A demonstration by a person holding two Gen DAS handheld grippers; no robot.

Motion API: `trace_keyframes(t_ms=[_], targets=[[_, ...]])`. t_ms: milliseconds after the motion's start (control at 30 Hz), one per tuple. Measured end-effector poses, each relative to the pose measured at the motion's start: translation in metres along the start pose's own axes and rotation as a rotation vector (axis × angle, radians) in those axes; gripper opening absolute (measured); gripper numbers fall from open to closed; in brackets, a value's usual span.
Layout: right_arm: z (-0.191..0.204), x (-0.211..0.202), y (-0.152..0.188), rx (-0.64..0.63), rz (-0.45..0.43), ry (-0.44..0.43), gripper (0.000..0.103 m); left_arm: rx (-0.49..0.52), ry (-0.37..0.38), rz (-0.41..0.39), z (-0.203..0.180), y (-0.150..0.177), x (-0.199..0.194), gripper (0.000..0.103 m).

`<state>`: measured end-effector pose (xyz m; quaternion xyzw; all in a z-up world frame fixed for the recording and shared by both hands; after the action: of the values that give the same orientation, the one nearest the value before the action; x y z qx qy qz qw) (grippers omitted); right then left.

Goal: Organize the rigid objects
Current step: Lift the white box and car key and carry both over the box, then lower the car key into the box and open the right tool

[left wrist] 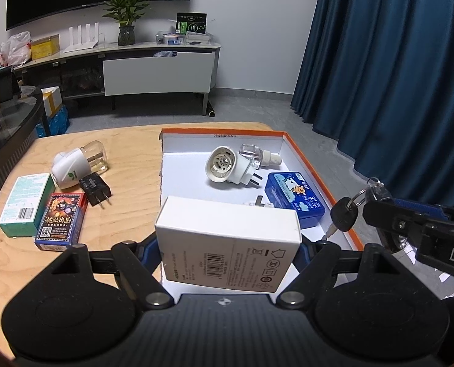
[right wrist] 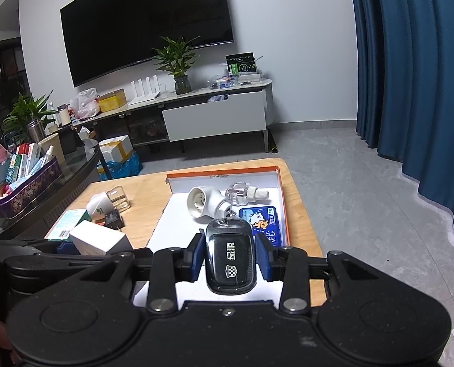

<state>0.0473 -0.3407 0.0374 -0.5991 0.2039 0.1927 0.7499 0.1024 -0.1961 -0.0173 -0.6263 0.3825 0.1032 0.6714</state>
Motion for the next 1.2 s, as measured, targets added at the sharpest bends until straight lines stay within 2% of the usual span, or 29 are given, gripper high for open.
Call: trace_keyframes(t_ms=[1200], targets=[[-0.001,0.014,0.015,-0.006,0.033,0.007,0.044,-0.006,0.016,0.029,-0.005,0.009,0.009,0.081]])
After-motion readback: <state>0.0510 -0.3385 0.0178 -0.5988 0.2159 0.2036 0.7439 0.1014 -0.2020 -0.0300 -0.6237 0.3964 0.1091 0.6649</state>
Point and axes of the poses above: each gripper's, at about its wrist camera, not at the fingertips, and x roughly the way its jaws point, z to its left, y to its underside, the point moved 9 cm from there along x, roughly the way its jaws point, and after that the axes turned 3 degrees about x, right-handed, at the moved point
